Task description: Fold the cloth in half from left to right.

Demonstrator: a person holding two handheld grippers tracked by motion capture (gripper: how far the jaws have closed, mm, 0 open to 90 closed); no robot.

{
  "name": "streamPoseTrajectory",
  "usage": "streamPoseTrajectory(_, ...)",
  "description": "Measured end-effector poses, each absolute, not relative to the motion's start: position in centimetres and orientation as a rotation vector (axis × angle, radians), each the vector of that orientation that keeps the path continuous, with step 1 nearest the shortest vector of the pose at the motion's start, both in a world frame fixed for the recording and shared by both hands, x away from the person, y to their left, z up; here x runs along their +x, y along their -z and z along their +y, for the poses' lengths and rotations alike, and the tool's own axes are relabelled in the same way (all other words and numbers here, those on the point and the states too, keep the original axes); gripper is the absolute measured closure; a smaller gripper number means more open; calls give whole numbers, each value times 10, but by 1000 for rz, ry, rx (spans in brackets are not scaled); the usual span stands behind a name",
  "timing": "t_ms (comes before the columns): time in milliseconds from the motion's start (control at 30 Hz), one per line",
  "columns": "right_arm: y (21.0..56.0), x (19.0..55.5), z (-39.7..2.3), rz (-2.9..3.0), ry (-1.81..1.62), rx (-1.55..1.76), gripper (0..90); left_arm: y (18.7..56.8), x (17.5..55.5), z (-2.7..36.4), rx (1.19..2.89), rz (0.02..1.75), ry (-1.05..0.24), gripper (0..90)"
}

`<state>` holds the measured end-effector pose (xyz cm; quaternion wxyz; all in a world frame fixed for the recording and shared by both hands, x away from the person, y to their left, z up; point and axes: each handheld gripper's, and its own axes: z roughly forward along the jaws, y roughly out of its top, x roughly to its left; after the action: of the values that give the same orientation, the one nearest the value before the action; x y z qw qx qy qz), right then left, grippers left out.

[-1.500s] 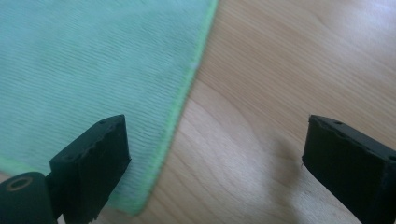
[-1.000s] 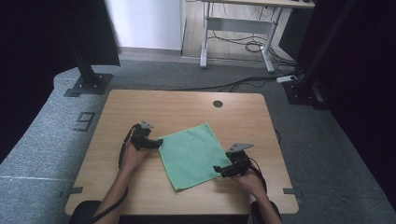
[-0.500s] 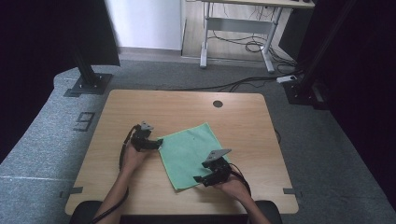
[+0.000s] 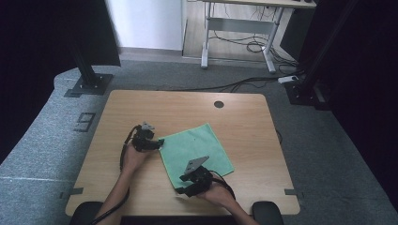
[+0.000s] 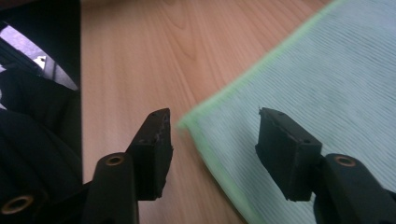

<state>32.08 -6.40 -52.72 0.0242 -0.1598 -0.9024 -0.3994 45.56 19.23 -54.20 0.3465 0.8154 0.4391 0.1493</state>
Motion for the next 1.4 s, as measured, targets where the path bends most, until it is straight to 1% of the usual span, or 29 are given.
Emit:
streamPoseTrajectory(33, 527, 320, -61, -2785, 1235, -483, 482, 541, 455, 192, 2126, 1144, -415, 389)
streamPoseTrajectory(133, 528, 318, -57, -2789, 1230, -452, 504, 540, 454, 193, 2121, 1145, -408, 408)
streamPoseTrajectory(167, 529, 317, -53, -2799, 1210, -433, 544, 541, 454, 193, 2126, 1147, -410, 431)
streamPoseTrajectory(233, 532, 316, -50, -2827, 1178, -426, 586, 543, 453, 193, 2125, 1141, -426, 440)
streamPoseTrajectory(300, 534, 316, -49, -2852, 1148, -430, 650, 543, 451, 192, 2132, 1128, -433, 482)
streamPoseTrajectory(333, 534, 316, -49, -2852, 1148, -430, 650, 543, 451, 192, 2132, 1128, -433, 514)
streamPoseTrajectory(367, 535, 316, -50, -2862, 1133, -438, 684, 542, 451, 192, 2136, 1123, -430, 514)
streamPoseTrajectory(400, 537, 317, -50, -2870, 1126, -455, 762, 542, 450, 190, 2140, 1125, -430, 563)
streamPoseTrajectory(433, 537, 317, -51, -2869, 1125, -461, 801, 541, 450, 189, 2147, 1123, -426, 599)
streamPoseTrajectory(467, 537, 318, -52, -2870, 1125, -464, 821, 541, 449, 188, 2150, 1122, -421, 629)
streamPoseTrajectory(500, 537, 319, -52, -2868, 1123, -472, 840, 540, 448, 186, 2145, 1127, -409, 659)
streamPoseTrajectory(533, 537, 319, -52, -2863, 1123, -482, 851, 540, 447, 186, 2144, 1124, -401, 709)
streamPoseTrajectory(667, 536, 319, -53, -2864, 1122, -496, 860, 541, 446, 184, 2121, 1139, -363, 873)
streamPoseTrajectory(733, 535, 318, -53, -2871, 1125, -490, 860, 540, 446, 183, 2121, 1152, -362, 889)
streamPoseTrajectory(867, 530, 317, -56, -2866, 1148, -502, 860, 537, 447, 183, 2106, 1158, -363, 891)
streamPoseTrajectory(1067, 521, 318, -66, -2847, 1210, -535, 859, 518, 451, 179, 2059, 1129, -366, 888)
streamPoseTrajectory(1200, 513, 320, -80, -2848, 1246, -575, 860, 504, 459, 167, 2044, 1098, -357, 887)
streamPoseTrajectory(1400, 506, 324, -100, -2844, 1287, -632, 860, 495, 469, 147, 2049, 1059, -357, 885)
